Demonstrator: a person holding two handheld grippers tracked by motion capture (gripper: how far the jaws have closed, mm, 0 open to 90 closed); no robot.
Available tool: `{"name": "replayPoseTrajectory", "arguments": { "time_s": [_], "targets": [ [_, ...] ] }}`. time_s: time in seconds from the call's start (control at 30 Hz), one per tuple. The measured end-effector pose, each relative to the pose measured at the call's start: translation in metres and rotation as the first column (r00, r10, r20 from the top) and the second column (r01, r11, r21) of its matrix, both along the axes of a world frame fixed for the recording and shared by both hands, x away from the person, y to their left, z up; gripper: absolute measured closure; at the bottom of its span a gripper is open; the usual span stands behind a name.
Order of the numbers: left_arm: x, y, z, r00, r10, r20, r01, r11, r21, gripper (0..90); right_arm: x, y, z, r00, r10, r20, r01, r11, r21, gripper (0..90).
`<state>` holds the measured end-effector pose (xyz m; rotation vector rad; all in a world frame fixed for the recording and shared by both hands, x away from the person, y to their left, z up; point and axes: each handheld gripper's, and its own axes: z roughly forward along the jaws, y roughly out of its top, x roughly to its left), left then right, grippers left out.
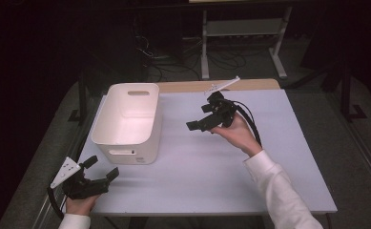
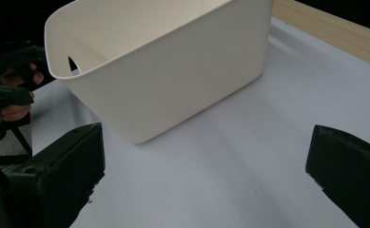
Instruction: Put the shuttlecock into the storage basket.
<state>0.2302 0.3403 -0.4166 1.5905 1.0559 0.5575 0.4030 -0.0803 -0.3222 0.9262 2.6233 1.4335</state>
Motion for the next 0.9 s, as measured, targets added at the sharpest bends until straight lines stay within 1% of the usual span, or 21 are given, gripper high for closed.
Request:
{"name": "replayPoseTrajectory", "arguments": {
  "time_s": [0.17,0.33,0.37,0.43,0.53,0.57,0.6,0.63,0.73,0.8,0.87,0.9],
  "targets": [
    [0.000,0.000,0.000,1.0000,0.002,-0.001,-0.002,1.0000,0.006,0.0,-0.002,-0.008,-0.005,0.9999,-0.011,-0.007,0.011,0.9999,-0.003,0.0],
    [0.000,0.000,0.000,0.9999,0.009,-0.006,-0.009,0.9999,0.005,0.0,-0.004,-0.017,-0.008,0.9999,-0.016,-0.004,0.016,0.9998,0.008,0.0],
    [0.000,0.000,0.000,0.9999,0.009,-0.006,-0.008,0.9999,0.007,0.0,-0.005,-0.018,-0.008,0.9997,-0.020,-0.012,0.020,0.9997,0.013,0.0],
    [0.000,0.000,0.000,1.0000,0.009,-0.004,-0.009,0.9999,0.006,0.0,-0.006,-0.021,-0.009,0.9997,-0.020,-0.013,0.021,0.9995,0.023,0.0],
    [0.000,0.000,0.000,0.9999,0.010,-0.005,-0.010,0.9999,0.005,0.0,-0.008,-0.026,-0.011,0.9996,-0.024,-0.015,0.025,0.9995,0.020,0.0],
    [0.000,0.000,0.000,0.9999,0.010,-0.006,-0.010,0.9999,0.007,0.0,-0.008,-0.028,-0.012,0.9998,-0.019,-0.005,0.019,0.9997,0.015,0.0],
    [0.000,-0.001,0.000,0.9999,0.010,-0.005,-0.010,1.0000,0.001,0.0,-0.009,-0.029,-0.012,0.9997,-0.023,-0.010,0.023,0.9997,0.013,0.0],
    [0.000,0.000,0.000,0.9999,0.010,-0.006,-0.010,0.9999,0.007,0.0,-0.010,-0.030,-0.012,0.9996,-0.027,-0.011,0.027,0.9995,0.014,0.0],
    [0.000,0.000,0.000,0.9999,0.010,-0.006,-0.010,0.9999,0.007,0.0,-0.011,-0.035,-0.014,0.9996,-0.029,-0.007,0.029,0.9995,0.012,0.0],
    [0.000,-0.001,0.000,0.9999,0.012,-0.005,-0.012,0.9999,0.002,0.0,-0.013,-0.039,-0.014,0.9993,-0.035,-0.009,0.035,0.9993,0.016,0.0],
    [0.001,-0.001,-0.001,0.9999,0.012,-0.004,-0.012,0.9999,0.001,0.0,-0.014,-0.043,-0.014,0.9986,-0.052,0.005,0.052,0.9986,0.006,0.0],
    [0.001,-0.001,-0.001,0.9999,0.012,-0.003,-0.012,0.9999,0.001,0.0,-0.014,-0.045,-0.015,0.9986,-0.052,0.004,0.052,0.9986,0.011,0.0]
  ]
}}
